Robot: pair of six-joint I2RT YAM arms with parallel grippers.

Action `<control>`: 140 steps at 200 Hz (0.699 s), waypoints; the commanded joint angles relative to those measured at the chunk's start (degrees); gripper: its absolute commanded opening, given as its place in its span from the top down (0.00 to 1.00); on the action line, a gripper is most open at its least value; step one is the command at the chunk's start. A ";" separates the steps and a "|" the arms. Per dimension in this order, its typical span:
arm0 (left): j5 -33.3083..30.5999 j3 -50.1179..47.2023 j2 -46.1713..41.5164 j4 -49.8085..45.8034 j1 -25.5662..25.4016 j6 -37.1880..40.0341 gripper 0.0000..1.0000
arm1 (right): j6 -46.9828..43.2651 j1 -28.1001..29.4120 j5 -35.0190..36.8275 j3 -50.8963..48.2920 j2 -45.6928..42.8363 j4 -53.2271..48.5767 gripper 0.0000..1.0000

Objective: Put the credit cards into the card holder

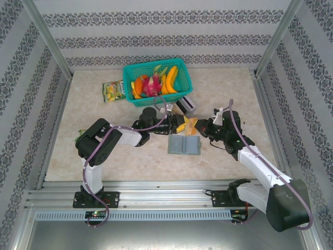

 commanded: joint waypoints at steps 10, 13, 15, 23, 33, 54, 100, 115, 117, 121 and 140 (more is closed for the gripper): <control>0.92 0.60 -2.32 1.46 0.05 0.76 0.56 | 1.93 -0.72 -1.50 -0.97 -1.61 4.31 1.00; 1.02 0.61 -2.30 1.61 -0.01 0.74 0.56 | 1.84 -0.73 -1.36 -0.90 -1.81 4.16 1.00; 1.09 0.63 -2.27 1.70 0.02 0.73 0.56 | 1.68 -0.77 -1.36 -0.84 -1.95 3.99 1.00; 1.57 0.87 -2.11 2.20 0.06 0.76 0.61 | 1.18 -0.91 -1.52 -0.37 -1.98 3.07 1.00; 1.98 1.11 -1.91 3.18 -0.03 0.32 0.68 | 1.12 -0.98 -1.70 -0.23 -1.64 2.79 1.00; 2.52 0.66 -1.80 8.23 -0.03 -2.00 0.75 | 0.51 -1.30 -2.04 -0.44 -0.85 2.79 1.00; 2.87 0.18 -2.41 6.23 0.23 -0.89 0.98 | -0.03 -2.06 -2.60 -0.62 0.09 2.70 0.94; 1.96 -0.48 -2.84 4.68 0.23 0.01 1.00 | -1.89 -2.39 -2.91 -0.15 0.42 -0.02 0.80; 1.79 -0.55 -2.91 4.24 0.24 0.19 1.00 | -2.15 -2.46 -2.89 -0.04 0.52 -0.66 0.77; 1.39 -0.77 -3.04 3.02 0.30 0.65 1.00 | -2.77 -2.60 -2.60 0.21 0.68 -2.00 0.70; -1.96 -2.48 -4.45 -5.45 0.33 5.62 1.00 | -7.17 -2.79 4.13 0.95 1.00 -10.88 0.54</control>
